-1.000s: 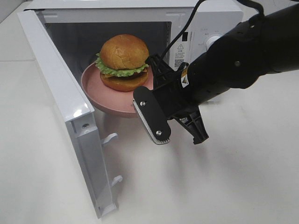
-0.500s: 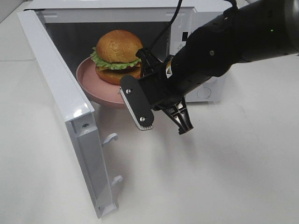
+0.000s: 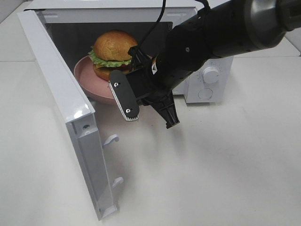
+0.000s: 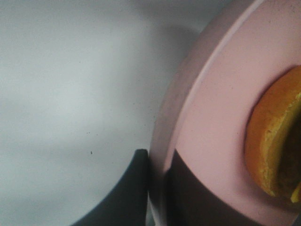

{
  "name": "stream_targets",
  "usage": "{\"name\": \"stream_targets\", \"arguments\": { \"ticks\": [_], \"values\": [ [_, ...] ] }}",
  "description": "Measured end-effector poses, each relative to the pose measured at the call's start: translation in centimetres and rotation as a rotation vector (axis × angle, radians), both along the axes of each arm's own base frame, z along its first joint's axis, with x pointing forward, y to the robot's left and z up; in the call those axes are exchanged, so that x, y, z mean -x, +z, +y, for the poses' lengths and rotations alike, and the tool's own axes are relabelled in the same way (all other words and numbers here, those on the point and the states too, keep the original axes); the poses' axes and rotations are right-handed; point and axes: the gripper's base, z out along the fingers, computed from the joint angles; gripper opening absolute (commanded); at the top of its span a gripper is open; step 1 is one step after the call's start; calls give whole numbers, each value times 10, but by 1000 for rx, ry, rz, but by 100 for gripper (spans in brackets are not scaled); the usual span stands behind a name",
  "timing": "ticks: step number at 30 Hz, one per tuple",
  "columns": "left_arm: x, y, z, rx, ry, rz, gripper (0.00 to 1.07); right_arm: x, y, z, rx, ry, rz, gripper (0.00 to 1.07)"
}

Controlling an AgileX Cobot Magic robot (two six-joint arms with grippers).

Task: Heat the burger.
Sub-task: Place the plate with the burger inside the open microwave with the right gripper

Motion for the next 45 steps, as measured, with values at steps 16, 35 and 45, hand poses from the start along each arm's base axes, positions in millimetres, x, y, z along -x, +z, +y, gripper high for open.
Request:
{"name": "stream_targets", "arguments": {
  "ticks": [16, 35, 45],
  "values": [
    [0, 0, 0, 0, 0, 0, 98, -33, -5, 11, -39, -109, 14, 0],
    [0, 0, 0, 0, 0, 0, 98, -68, -15, 9, -30, -214, 24, 0],
    [0, 0, 0, 0, 0, 0, 98, -70, -13, 8, -34, -223, 21, 1]
  ]
}}
